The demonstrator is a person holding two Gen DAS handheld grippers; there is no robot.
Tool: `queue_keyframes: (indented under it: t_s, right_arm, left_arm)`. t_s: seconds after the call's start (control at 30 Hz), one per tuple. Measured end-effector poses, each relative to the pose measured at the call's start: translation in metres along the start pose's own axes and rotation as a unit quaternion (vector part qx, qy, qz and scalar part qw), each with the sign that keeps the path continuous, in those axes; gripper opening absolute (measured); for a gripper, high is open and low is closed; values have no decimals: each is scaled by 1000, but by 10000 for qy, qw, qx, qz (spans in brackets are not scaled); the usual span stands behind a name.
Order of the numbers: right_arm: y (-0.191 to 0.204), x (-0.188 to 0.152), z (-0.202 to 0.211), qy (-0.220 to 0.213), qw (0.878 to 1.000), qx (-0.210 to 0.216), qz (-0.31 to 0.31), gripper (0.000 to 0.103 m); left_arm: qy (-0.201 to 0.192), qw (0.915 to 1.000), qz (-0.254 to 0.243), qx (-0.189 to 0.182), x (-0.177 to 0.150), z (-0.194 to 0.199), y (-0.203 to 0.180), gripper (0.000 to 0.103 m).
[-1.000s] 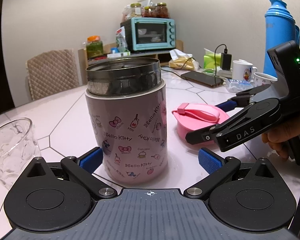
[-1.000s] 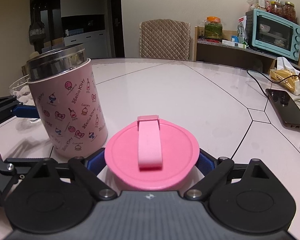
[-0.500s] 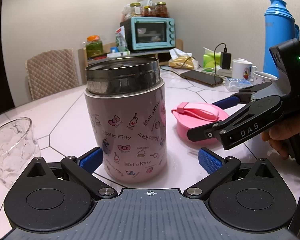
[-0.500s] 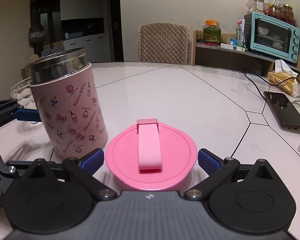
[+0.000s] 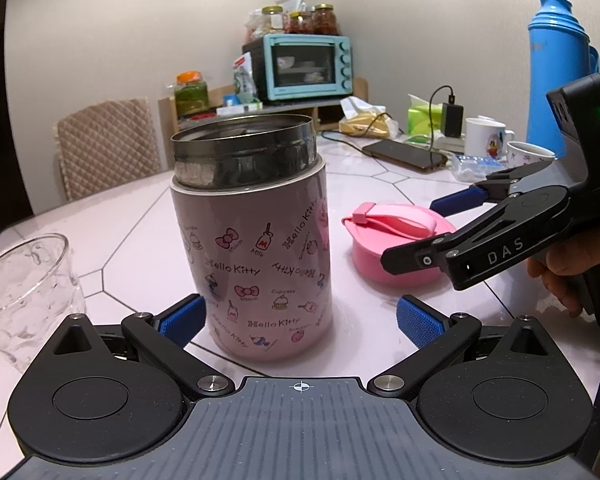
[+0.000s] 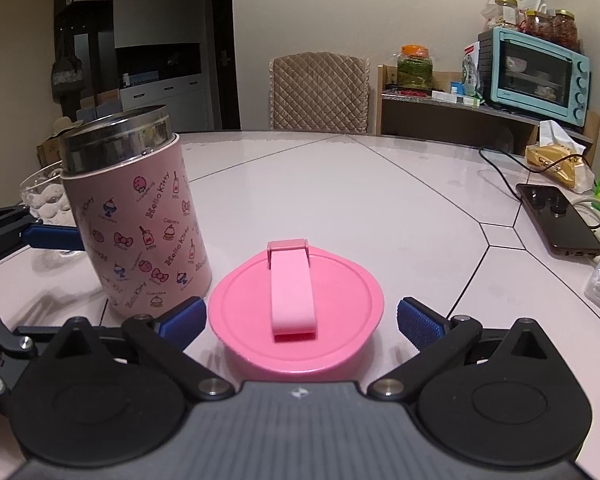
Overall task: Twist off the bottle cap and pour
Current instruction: 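Withdraw the right gripper from the lid while the left gripper releases the jar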
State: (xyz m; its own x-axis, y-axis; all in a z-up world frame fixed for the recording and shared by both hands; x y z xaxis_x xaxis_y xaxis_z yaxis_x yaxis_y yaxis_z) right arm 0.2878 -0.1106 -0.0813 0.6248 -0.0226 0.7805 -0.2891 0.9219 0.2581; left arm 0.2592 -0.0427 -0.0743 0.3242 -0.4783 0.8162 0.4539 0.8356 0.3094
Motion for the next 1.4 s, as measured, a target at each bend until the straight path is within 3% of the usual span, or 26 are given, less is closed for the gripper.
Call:
queue_keyframes:
  t_s: [1.07,1.27,1.4]
  right_arm:
    - [3,2,52,-430,9973,-18,-603,103]
    - [-1,2,60,-600,9952,-174,-754,103]
    - [1,1,66,-570,9958,-45,-715,103]
  left_arm:
    - [-33,9983,223,532,-5,34,-4,103]
    - [-29,9976,242,653,-5,40,-5,103]
    - [-71,9970,325,699,-5,45,-5,103]
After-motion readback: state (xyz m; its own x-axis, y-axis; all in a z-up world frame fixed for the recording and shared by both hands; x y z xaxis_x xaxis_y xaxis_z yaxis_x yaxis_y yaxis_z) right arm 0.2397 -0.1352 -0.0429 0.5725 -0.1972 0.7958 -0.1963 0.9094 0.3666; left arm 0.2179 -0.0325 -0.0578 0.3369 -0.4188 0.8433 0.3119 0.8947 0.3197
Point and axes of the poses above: each gripper's, at about its wrist camera, not at the fingertips, and z roughly against the way its jaws point, y to its left, x to its top, the point moved 10 cm from there along -z, roughly the way its jaws point, and after that the axes turned 15 degrees about -z, right-handed, at the moved point
